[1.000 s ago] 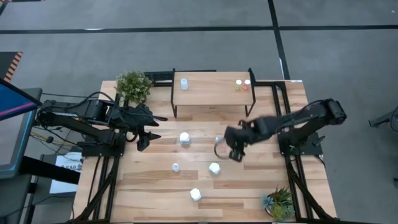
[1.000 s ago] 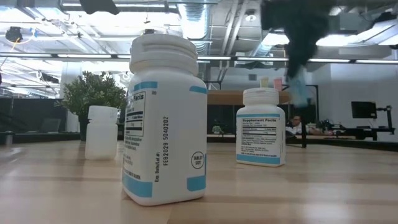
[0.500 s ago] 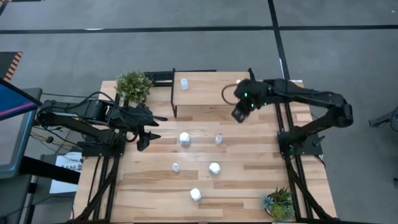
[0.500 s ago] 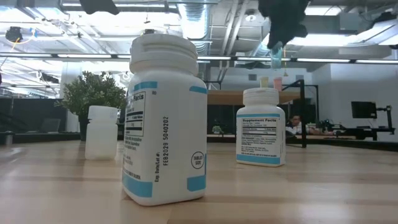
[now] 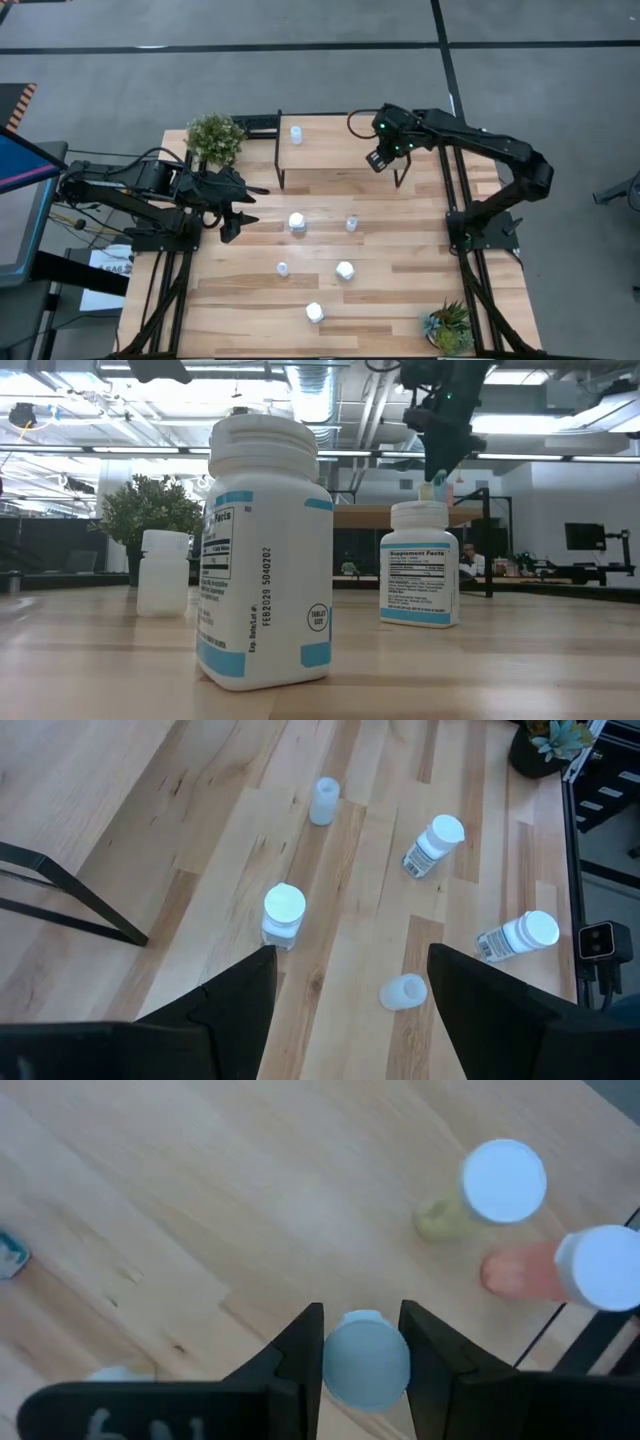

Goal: Pick and place medicine bottles onto shelf by color
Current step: Put the blue transparent pill bottle on the shelf

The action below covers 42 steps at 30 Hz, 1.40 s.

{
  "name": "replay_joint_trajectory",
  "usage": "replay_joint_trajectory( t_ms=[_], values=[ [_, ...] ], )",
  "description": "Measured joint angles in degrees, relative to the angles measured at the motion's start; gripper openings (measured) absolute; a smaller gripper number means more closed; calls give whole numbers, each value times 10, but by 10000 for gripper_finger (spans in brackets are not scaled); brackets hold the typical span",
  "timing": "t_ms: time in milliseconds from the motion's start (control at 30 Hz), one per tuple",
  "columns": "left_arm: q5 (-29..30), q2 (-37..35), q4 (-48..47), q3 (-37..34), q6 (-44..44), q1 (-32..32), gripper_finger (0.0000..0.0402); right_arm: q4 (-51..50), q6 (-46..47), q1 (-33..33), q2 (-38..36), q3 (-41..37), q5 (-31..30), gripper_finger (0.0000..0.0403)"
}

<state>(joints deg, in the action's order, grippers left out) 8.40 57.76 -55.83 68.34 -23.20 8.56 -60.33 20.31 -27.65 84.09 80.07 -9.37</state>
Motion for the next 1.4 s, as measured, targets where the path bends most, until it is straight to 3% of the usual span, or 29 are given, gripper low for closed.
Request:
replay_joint_trajectory(
  t_ms=[533, 1033, 1400],
  values=[
    [0, 0, 0, 0, 0, 0, 245, 23, -9, -15, 2, 0, -13, 121],
    [0, 0, 0, 0, 0, 0, 245, 20, -13, -15, 2, 0, -13, 182],
    [0, 0, 0, 0, 0, 0, 245, 21, -13, -15, -5, 0, -13, 180]
  ],
)
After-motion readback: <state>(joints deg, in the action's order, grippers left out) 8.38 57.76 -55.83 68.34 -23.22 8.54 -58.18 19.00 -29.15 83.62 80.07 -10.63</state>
